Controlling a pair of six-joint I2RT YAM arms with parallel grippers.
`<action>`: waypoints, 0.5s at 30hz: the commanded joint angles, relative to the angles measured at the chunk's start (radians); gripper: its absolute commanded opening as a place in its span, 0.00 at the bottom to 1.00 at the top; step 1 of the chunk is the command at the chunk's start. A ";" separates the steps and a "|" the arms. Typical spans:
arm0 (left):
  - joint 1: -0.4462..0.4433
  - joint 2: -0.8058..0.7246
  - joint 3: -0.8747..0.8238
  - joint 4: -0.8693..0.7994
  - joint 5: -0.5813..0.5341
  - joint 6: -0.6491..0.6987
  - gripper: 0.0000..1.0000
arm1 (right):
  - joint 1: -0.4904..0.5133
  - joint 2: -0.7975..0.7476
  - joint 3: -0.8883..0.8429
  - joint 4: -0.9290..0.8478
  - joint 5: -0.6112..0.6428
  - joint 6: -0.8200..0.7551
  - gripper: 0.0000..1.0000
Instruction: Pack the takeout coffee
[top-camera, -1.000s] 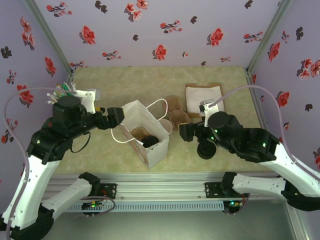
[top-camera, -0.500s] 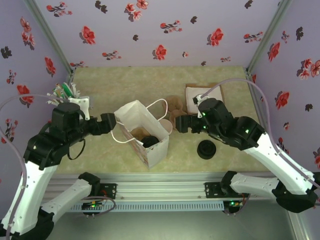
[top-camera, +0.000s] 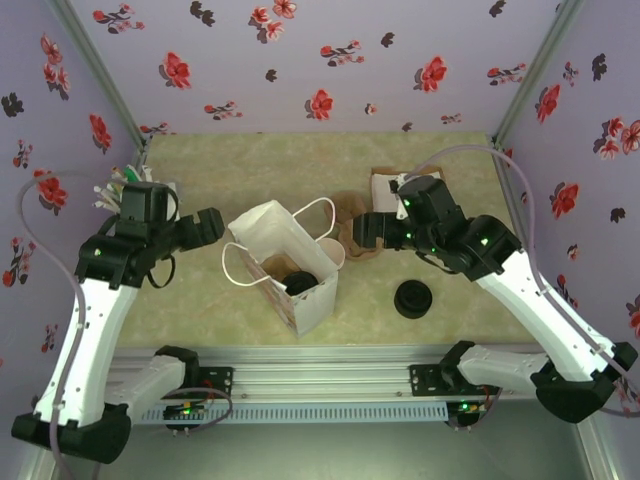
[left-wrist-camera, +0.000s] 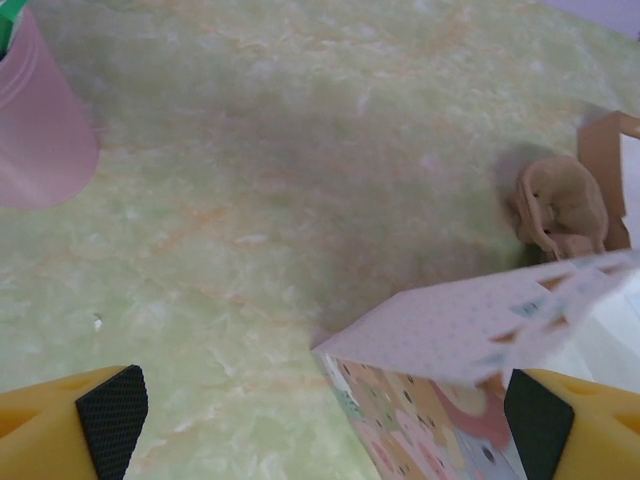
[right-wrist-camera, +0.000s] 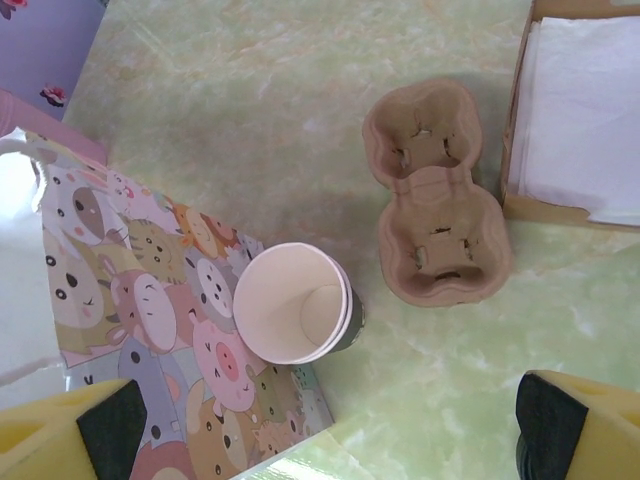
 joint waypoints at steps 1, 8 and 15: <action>0.058 0.022 0.014 0.036 0.015 0.026 0.94 | -0.050 -0.004 0.002 0.003 -0.054 -0.011 0.97; 0.194 0.110 0.127 -0.007 0.014 0.082 0.94 | -0.068 -0.020 0.020 0.073 -0.134 -0.064 0.95; 0.284 0.225 0.276 -0.045 -0.009 0.130 0.92 | -0.067 0.139 0.199 0.126 -0.223 -0.120 0.92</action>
